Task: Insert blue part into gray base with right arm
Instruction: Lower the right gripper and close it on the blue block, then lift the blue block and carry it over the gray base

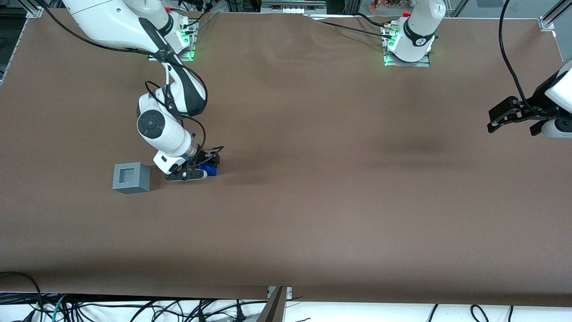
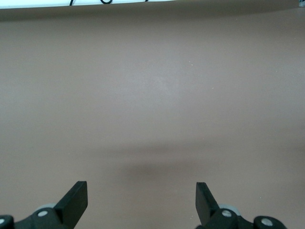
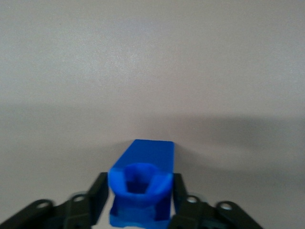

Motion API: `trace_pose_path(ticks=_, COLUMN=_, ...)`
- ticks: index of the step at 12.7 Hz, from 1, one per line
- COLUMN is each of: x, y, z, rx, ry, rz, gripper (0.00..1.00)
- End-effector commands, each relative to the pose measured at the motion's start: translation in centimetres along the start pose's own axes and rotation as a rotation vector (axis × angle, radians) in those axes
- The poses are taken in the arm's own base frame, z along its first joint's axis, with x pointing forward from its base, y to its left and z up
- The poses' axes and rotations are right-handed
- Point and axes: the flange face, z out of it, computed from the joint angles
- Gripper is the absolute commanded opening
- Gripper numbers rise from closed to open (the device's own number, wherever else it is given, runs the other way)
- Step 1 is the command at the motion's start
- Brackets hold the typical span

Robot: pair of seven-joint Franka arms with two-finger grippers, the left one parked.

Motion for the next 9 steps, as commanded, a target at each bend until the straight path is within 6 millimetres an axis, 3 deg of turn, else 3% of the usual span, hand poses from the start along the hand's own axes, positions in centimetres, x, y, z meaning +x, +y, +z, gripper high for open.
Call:
trace_pose_path(ticks=1, x=-0.2, y=-0.2, z=-0.4, rx=-0.007, ry=0.016, rz=0.012, gripper=0.13)
trace_pose_path(ticks=3, x=0.2, y=0.0, z=-1.8, rx=-0.008, ry=0.035, rz=0.009, gripper=0.12)
trace_pose_path(ticks=5, x=0.6, y=0.9, z=-4.9, rx=-0.033, ry=0.019, rz=0.011, gripper=0.12)
trace_pose_path(ticks=7, x=2.0, y=3.3, z=-8.9, rx=-0.096, ry=0.010, rz=-0.008, gripper=0.12)
trace_pose_path(ticks=9, x=3.2, y=6.9, z=-12.4, rx=-0.136, ry=0.007, rz=-0.054, gripper=0.12)
